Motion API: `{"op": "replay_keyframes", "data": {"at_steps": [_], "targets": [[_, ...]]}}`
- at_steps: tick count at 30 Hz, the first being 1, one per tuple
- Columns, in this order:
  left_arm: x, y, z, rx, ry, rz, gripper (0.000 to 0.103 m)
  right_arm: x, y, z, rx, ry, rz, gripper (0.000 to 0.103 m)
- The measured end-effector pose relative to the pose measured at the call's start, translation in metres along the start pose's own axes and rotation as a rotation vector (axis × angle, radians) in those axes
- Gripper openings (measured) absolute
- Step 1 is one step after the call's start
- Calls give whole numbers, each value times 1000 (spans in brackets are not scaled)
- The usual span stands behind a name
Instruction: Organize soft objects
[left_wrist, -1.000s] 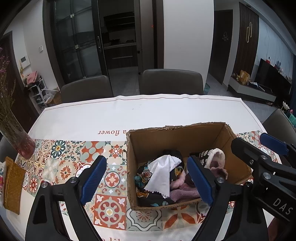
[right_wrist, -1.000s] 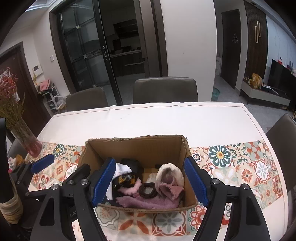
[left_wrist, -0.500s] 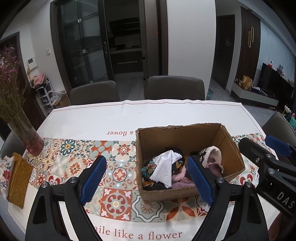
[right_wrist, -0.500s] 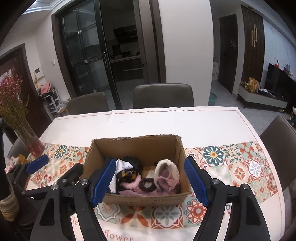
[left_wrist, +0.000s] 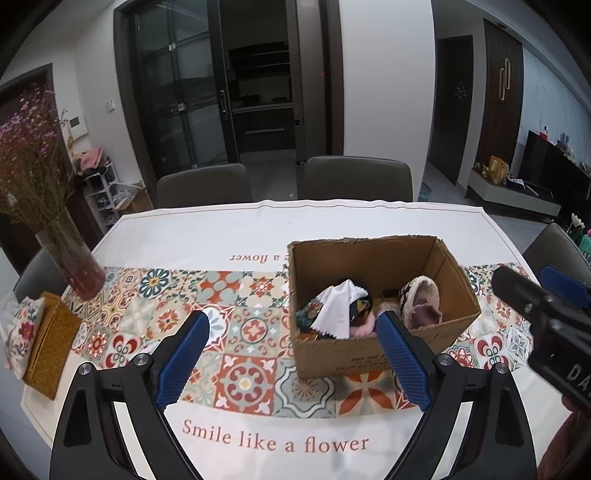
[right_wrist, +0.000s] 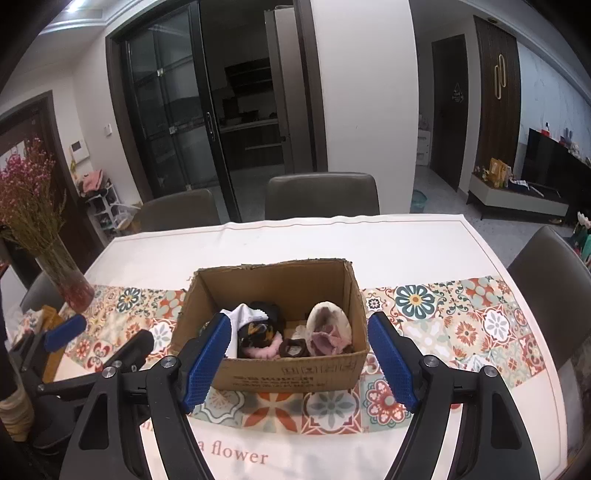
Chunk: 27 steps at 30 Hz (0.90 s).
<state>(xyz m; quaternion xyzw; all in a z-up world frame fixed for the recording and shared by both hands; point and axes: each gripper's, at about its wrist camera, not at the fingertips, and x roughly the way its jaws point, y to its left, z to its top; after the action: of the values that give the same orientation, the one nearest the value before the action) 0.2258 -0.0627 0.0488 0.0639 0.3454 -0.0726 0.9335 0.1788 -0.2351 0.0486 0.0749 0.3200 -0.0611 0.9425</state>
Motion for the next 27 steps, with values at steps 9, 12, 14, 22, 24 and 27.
{"op": "replay_keyframes", "data": {"at_steps": [9, 12, 14, 22, 24, 27], "targets": [[-26, 11, -20, -24, -20, 22, 94, -26, 11, -18, -15, -14, -4, 77], [-36, 14, -28, -33, -31, 25, 95, -34, 11, -24, -13, -21, -8, 77], [-41, 15, -33, -35, -32, 24, 95, -39, 11, -27, -11, -22, -8, 77], [-65, 19, -64, -59, -36, 33, 95, -71, 13, -50, -14, -28, -59, 77], [-68, 19, -73, -64, -21, 20, 95, -78, 15, -58, -18, -25, -56, 77], [-74, 19, -82, -65, -13, 8, 95, -87, 15, -69, -18, -21, -57, 77]]}}
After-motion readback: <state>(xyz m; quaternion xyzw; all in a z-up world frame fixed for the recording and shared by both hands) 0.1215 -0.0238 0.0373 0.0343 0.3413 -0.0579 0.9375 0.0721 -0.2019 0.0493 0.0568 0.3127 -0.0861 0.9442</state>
